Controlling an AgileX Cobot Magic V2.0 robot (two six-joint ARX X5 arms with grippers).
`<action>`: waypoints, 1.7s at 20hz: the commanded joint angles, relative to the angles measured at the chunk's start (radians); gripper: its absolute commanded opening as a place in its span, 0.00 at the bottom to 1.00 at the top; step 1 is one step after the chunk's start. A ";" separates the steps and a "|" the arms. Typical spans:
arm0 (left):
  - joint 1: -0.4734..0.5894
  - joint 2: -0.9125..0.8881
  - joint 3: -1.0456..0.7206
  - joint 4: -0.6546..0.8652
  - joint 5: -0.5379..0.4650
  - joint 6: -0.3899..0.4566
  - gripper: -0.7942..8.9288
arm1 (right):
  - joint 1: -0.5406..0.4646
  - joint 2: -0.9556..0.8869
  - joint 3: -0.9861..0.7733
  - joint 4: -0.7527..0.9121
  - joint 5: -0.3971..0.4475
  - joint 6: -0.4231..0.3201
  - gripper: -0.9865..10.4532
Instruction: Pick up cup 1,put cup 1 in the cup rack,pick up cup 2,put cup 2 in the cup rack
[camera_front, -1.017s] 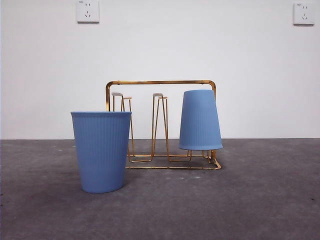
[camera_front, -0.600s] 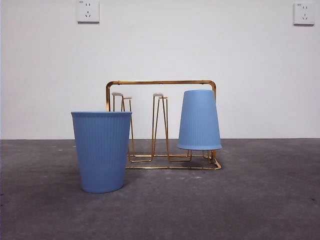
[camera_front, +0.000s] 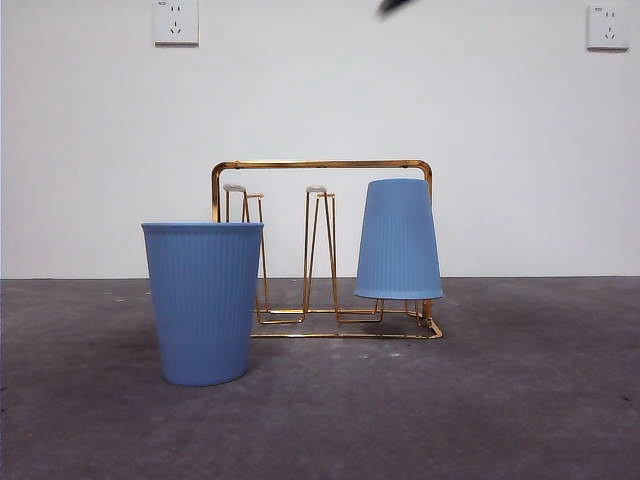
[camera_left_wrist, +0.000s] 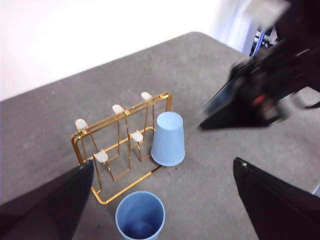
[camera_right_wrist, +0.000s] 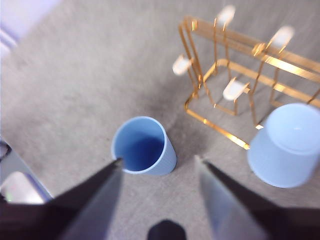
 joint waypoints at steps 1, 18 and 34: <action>0.002 -0.014 -0.001 0.016 -0.006 0.020 0.56 | 0.002 0.079 -0.005 0.037 -0.024 0.011 0.44; 0.002 -0.011 -0.002 0.016 -0.019 0.021 0.56 | 0.113 0.482 -0.005 0.182 0.039 0.039 0.38; 0.002 -0.004 -0.001 0.201 0.060 -0.174 0.56 | 0.124 0.456 -0.005 0.231 -0.013 -0.068 0.08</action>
